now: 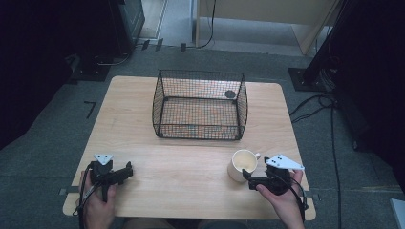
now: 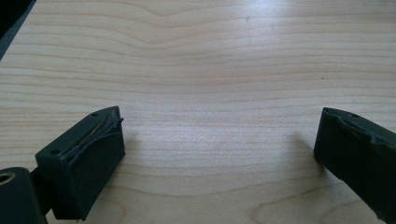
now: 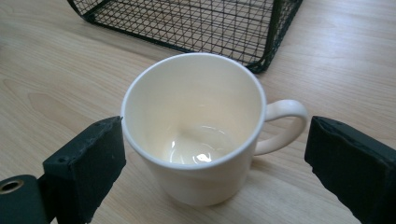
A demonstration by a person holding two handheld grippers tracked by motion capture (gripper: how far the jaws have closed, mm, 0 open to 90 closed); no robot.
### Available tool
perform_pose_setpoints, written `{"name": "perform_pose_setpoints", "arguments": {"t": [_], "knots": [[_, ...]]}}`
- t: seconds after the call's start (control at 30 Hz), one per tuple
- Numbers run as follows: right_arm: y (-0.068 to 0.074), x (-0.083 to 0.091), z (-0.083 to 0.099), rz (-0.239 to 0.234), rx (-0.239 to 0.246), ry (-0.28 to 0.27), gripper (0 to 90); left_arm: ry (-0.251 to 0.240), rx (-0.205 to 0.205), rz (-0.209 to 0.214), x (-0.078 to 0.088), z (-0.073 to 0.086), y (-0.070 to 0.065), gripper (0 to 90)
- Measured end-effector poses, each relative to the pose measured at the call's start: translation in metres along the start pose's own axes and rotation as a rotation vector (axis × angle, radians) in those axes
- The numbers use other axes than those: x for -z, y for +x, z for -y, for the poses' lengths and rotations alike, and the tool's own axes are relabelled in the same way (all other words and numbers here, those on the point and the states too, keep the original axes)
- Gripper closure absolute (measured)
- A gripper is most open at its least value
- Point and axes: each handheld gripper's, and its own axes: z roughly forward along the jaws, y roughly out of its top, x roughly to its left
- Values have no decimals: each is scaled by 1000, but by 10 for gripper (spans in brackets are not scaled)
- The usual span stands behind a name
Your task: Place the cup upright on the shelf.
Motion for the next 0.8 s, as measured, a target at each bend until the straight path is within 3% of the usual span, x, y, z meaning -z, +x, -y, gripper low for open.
{"name": "perform_pose_setpoints", "arguments": {"t": [0.1, 0.37, 0.43, 0.8], "knots": [[5, -5, 1, -15, 3, 14, 45, 0, 0, 0, 0, 0, 0, 19], [14, -18, 3, 3, 25, 32, 41, 0, 0, 0, 0, 0, 0, 19], [18, -23, 4, 39, 37, 42, 41, 0, 0, 0, 0, 0, 0, 19], [23, -40, 11, 110, 17, 59, 66, 0, 0, 0, 0, 0, 0, 18]]}}
